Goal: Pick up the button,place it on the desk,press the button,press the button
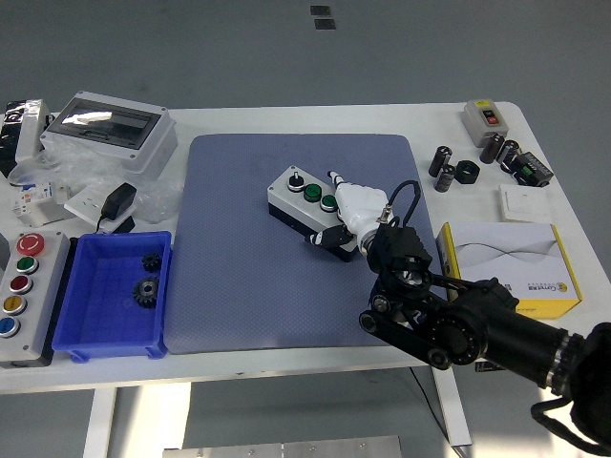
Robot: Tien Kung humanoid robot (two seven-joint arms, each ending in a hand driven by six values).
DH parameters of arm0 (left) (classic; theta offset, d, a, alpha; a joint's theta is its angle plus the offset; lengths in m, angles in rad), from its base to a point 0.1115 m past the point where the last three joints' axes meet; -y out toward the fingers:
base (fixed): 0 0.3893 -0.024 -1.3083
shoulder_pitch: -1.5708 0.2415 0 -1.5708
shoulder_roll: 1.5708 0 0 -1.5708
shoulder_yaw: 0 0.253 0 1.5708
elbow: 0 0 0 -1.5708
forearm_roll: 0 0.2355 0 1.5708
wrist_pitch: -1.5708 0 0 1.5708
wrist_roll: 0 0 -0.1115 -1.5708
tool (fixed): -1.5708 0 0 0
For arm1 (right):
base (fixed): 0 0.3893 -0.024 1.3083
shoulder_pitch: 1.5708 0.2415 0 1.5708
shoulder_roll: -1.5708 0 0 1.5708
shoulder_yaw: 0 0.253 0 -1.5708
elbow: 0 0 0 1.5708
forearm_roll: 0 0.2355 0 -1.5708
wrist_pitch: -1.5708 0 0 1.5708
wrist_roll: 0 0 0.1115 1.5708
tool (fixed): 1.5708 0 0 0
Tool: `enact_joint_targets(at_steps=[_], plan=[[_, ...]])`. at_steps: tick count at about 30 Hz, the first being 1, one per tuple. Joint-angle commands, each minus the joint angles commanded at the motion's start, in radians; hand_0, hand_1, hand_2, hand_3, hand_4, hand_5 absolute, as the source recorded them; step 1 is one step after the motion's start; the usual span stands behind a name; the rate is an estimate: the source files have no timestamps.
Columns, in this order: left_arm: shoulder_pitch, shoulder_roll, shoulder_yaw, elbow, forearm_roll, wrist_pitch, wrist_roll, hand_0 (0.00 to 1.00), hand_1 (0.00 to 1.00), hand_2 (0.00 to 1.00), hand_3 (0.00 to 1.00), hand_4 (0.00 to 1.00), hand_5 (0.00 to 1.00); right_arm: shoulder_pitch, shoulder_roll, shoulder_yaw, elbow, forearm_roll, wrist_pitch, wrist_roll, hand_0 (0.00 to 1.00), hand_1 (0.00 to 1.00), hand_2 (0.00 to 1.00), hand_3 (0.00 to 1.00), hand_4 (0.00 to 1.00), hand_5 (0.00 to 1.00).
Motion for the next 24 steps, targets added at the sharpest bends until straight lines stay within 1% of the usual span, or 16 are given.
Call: enact_joint_targets(at_steps=[5, 6, 11, 12, 17, 18, 20, 23, 24], plan=[[0.000, 0.000, 0.004, 0.000, -0.001, -0.001, -0.001, 0.625, 0.595, 0.533, 0.586, 0.656, 0.120, -0.001, 0.002, -0.011, -0.007, -0.011, 0.006, 0.000, 0.154, 0.373, 0.459, 0.987, 0.477, 0.148], [0.000, 0.000, 0.005, 0.000, -0.001, -0.001, -0.002, 0.626, 0.594, 0.533, 0.586, 0.657, 0.118, -0.002, 0.003, -0.012, -0.009, -0.014, 0.006, 0.000, 0.084, 0.282, 0.360, 0.779, 0.376, 0.035], [0.000, -0.001, 0.011, 0.000, -0.003, -0.002, -0.006, 0.626, 0.594, 0.533, 0.586, 0.657, 0.118, -0.005, 0.001, -0.011, -0.010, -0.038, -0.004, 0.000, 0.084, 0.282, 0.360, 0.779, 0.376, 0.035], [0.001, -0.002, 0.013, 0.000, -0.004, -0.002, -0.007, 0.625, 0.596, 0.534, 0.587, 0.658, 0.117, -0.006, 0.000, -0.009, -0.008, -0.043, -0.008, 0.000, 0.062, 0.256, 0.327, 0.685, 0.325, 0.002], [0.002, -0.003, 0.019, 0.000, -0.008, -0.003, -0.012, 0.625, 0.596, 0.534, 0.587, 0.658, 0.117, -0.012, -0.008, -0.005, 0.011, -0.056, -0.042, 0.010, 0.062, 0.256, 0.327, 0.685, 0.325, 0.002], [0.003, -0.004, 0.020, 0.000, -0.008, -0.003, -0.012, 0.626, 0.596, 0.534, 0.588, 0.658, 0.117, -0.014, -0.011, -0.005, 0.017, -0.055, -0.051, 0.019, 0.054, 0.249, 0.325, 0.651, 0.314, 0.002], [0.004, -0.004, 0.020, 0.000, -0.008, -0.003, -0.013, 0.626, 0.596, 0.534, 0.588, 0.658, 0.117, -0.017, -0.017, -0.006, 0.028, -0.053, -0.065, 0.035, 0.054, 0.249, 0.325, 0.651, 0.314, 0.002], [0.004, -0.005, 0.019, 0.000, -0.008, -0.003, -0.013, 0.626, 0.596, 0.534, 0.588, 0.658, 0.117, -0.027, -0.036, -0.003, 0.062, -0.020, -0.088, 0.090, 0.054, 0.249, 0.325, 0.651, 0.314, 0.002], [0.004, -0.006, 0.019, 0.000, -0.009, -0.003, -0.014, 0.625, 0.597, 0.535, 0.588, 0.658, 0.117, -0.033, -0.049, 0.002, 0.083, 0.000, -0.093, 0.112, 0.047, 0.242, 0.328, 0.629, 0.323, 0.002]])
